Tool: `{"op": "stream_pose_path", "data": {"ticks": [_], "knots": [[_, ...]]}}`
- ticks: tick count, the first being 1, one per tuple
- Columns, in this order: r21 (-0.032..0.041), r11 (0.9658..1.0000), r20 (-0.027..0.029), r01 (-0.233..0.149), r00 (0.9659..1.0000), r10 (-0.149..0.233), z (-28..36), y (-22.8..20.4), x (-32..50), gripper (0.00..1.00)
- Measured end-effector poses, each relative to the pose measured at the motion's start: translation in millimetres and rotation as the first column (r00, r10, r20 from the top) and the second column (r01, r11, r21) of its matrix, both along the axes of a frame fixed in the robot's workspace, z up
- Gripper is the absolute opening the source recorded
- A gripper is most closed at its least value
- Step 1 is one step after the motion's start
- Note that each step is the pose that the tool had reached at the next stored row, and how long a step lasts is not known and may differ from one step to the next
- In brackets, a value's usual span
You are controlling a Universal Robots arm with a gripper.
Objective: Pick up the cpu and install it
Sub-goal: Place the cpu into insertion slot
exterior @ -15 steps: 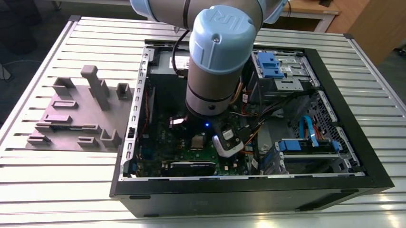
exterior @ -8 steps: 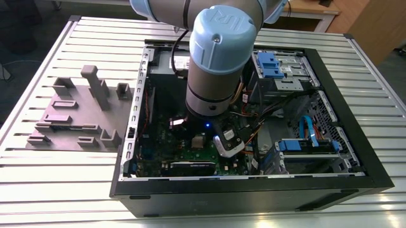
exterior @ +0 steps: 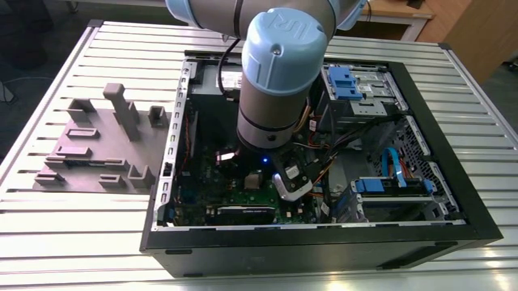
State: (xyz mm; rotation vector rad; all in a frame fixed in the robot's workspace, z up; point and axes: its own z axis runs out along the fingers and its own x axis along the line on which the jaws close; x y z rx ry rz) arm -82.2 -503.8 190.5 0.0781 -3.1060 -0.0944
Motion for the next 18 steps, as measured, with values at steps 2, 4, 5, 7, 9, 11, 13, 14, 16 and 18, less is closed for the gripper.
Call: {"op": "stream_pose_path", "data": {"ticks": [2,4,5,7,9,11,13,14,16,18], "knots": [[0.0,0.9999,0.0,0.01,0.9999,-0.01,-0.2,0.1,0.0,0.43],[0.0001,0.9999,0.0001,0.016,0.9999,-0.016,-0.3,0.1,0.0,0.43],[0.0002,0.9999,0.0001,0.016,0.9999,-0.016,-0.3,0.1,0.0,0.43],[0.0002,0.9999,0.0001,0.016,0.9999,-0.016,-0.4,0.1,0.0,0.43],[0.0002,0.9999,0.0001,0.015,0.9999,-0.015,-0.4,0.1,0.0,0.43],[0.0002,0.9999,0.0002,0.014,0.9999,-0.014,-0.4,0.1,0.0,0.43],[0.0003,1.0,0.0002,0.009,1.0,-0.009,-0.4,0.1,0.0,0.43],[0.0003,1.0,0.0002,0.004,1.0,-0.004,-0.4,0.1,-0.1,0.43],[0.0003,0.9999,0.0002,-0.011,0.9999,0.011,-0.4,-0.1,0.0,0.43],[0.0002,0.9997,0.0001,-0.026,0.9997,0.026,-0.4,-0.2,0.0,0.43]]}}
